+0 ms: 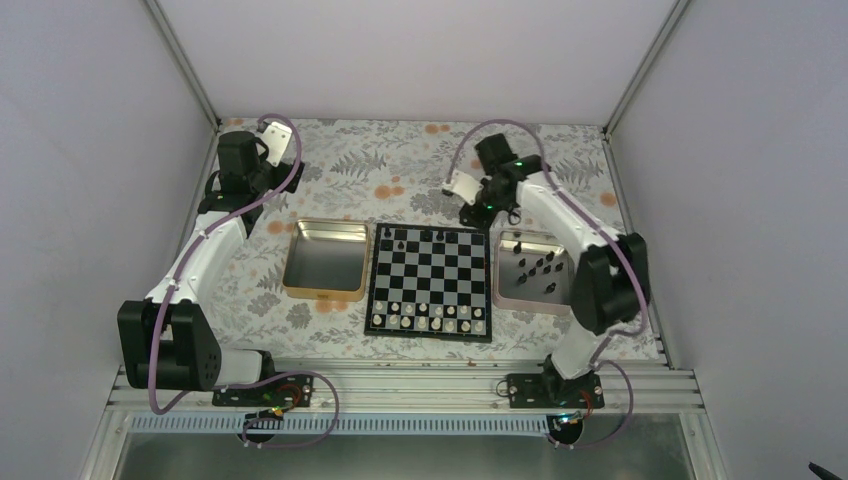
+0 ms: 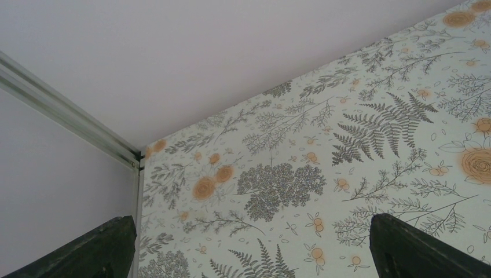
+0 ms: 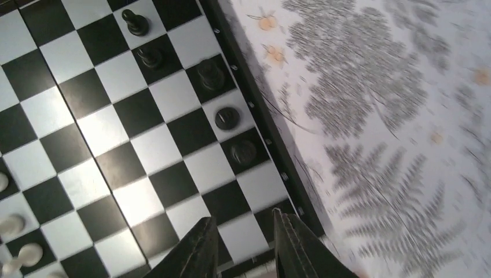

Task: Set up the chess pieces on the board
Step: Place the chess piece on the chessboard, then pick up the chess piece from the storage box.

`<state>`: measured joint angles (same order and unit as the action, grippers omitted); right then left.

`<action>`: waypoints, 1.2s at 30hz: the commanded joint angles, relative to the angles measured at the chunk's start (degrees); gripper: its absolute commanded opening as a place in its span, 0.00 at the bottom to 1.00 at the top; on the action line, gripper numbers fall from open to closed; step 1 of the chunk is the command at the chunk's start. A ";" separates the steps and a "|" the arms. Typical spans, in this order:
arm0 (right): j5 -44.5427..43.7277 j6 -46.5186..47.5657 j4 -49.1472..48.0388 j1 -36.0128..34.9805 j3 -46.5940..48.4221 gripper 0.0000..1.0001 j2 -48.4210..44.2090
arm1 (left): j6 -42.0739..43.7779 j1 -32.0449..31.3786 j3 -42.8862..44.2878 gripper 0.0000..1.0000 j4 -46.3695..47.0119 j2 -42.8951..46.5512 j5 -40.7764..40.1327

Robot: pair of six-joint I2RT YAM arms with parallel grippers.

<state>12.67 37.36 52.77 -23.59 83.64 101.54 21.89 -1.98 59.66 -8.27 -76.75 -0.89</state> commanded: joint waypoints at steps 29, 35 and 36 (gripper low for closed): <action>0.79 -2.48 -19.53 22.70 -30.81 0.28 -12.15 | -0.25 0.41 -0.02 1.00 1.07 -0.22 -0.63; 1.05 -3.30 -22.18 22.64 -31.44 0.29 -12.14 | -0.09 0.40 -0.01 1.00 0.85 -0.47 0.55; 1.23 -3.37 -22.41 22.64 -31.46 0.29 -12.11 | -0.14 0.40 0.02 1.00 0.83 -0.54 0.82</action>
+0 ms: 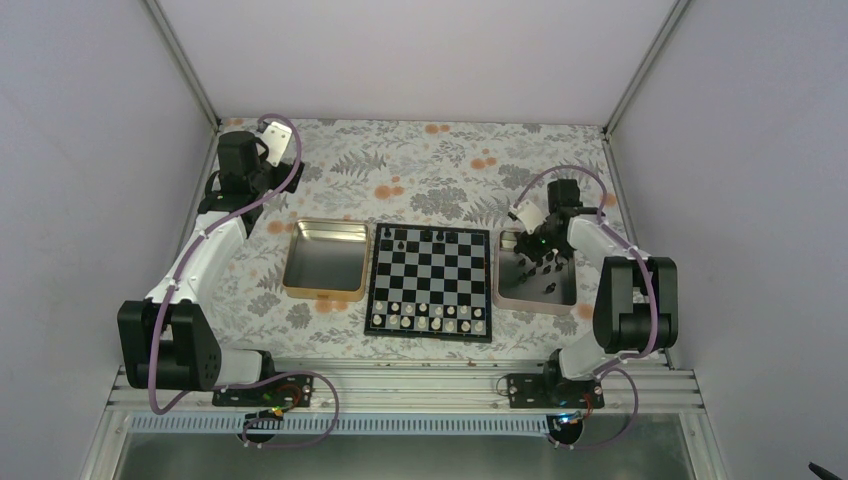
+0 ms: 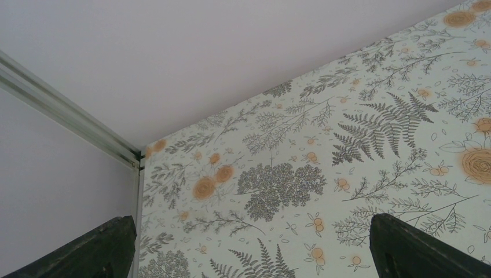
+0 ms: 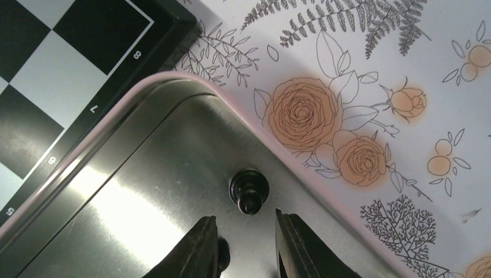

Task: Set up the chess pieces on the board
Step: Pick up the chess piece from the storage box.

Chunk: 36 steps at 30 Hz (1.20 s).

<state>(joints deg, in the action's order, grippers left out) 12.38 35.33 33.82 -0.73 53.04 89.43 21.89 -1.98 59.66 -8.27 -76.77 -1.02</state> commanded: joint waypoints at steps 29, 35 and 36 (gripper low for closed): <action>2.53 -0.45 -4.52 -1.35 0.40 0.19 4.24 | 0.08 0.37 -0.69 1.00 1.24 0.27 1.37; 2.63 -0.26 -4.09 -1.55 0.48 0.10 2.99 | 0.08 0.40 -0.88 1.00 1.39 0.22 1.32; 2.50 -0.20 -3.94 -1.55 0.44 0.08 2.58 | 0.08 0.40 -0.78 1.00 1.42 0.22 1.26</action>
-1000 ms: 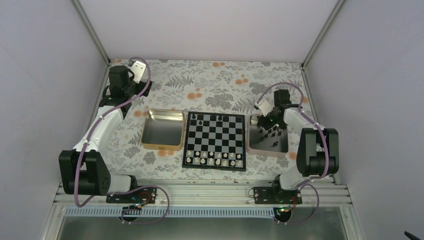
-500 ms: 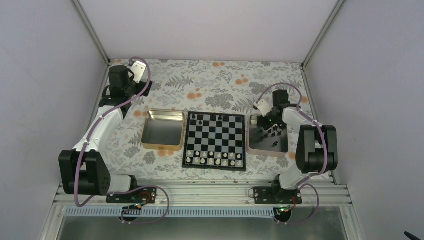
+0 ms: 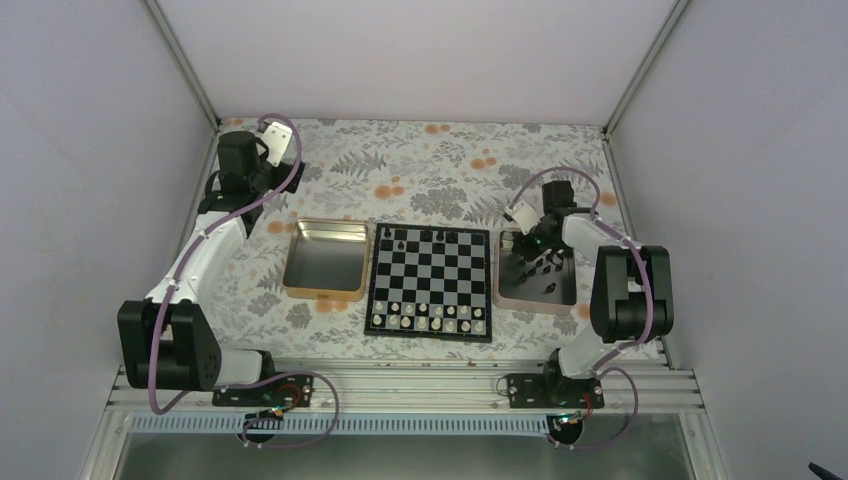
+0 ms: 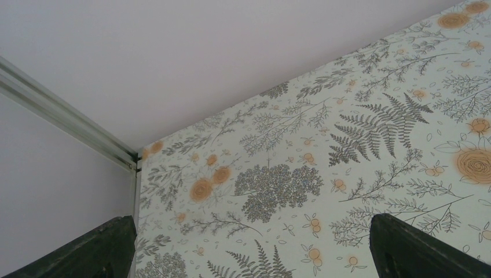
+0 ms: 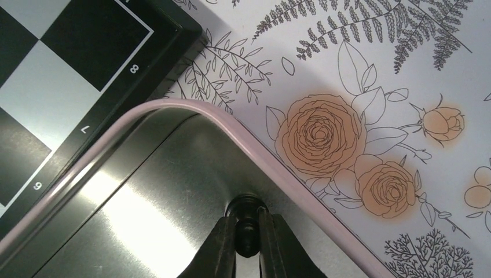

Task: Set up the chess pieces on the board
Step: Pick up the chess piece from the storage box.

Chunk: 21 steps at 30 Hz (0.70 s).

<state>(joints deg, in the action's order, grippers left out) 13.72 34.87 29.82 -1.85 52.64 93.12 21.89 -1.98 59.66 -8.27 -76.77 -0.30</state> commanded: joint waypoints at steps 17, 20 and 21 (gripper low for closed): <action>-0.68 -1.45 18.14 -12.27 25.50 0.06 -3.54 | -0.08 0.40 -0.74 1.00 1.75 -0.17 0.35; 0.73 -0.98 19.47 -16.93 33.74 0.06 3.59 | -0.22 0.39 -0.86 1.00 1.69 0.28 0.47; 1.45 -0.61 19.83 -18.39 36.02 0.06 5.83 | -0.26 0.39 -0.90 1.00 1.77 0.42 0.54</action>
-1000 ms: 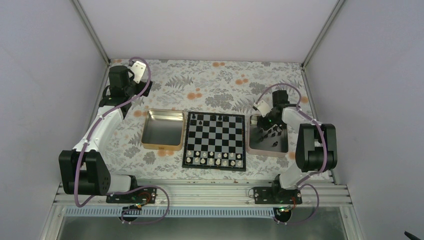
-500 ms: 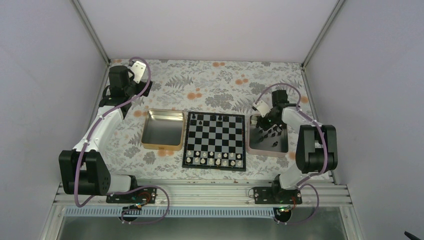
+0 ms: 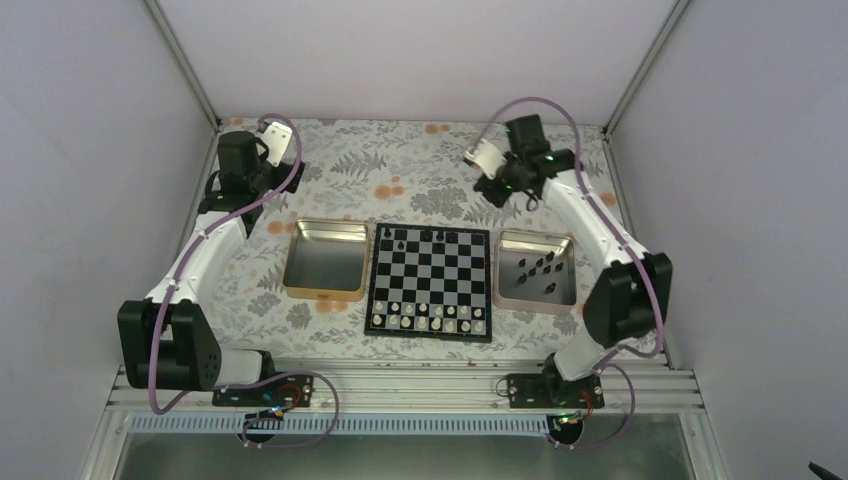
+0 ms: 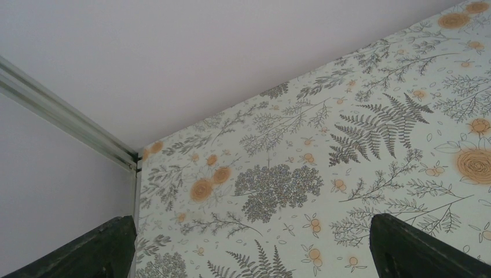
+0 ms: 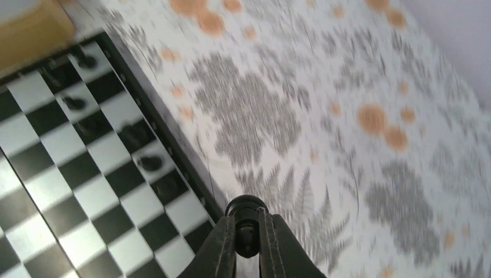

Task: Set up the chess pieces on the board
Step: Pick up the chess piece from the storage box, then place the chess piece on the chessboard.

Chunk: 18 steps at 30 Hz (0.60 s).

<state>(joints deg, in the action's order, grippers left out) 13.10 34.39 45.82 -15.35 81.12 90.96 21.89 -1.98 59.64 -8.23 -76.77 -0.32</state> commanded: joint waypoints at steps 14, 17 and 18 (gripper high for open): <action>5.50 2.40 0.50 -17.94 15.43 0.07 24.56 | -0.45 0.39 -1.12 1.00 1.68 1.01 0.90; 5.69 2.42 0.43 -18.84 15.33 0.07 25.39 | -0.53 0.35 -1.15 1.00 1.64 0.95 1.06; 5.62 2.44 0.41 -19.05 15.22 0.07 25.56 | -0.53 0.39 -1.11 1.00 1.58 0.85 1.18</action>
<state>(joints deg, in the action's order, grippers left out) 17.34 35.92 46.35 -33.76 94.59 116.01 21.85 -1.98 58.83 -7.79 -76.75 -0.23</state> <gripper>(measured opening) 0.091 0.999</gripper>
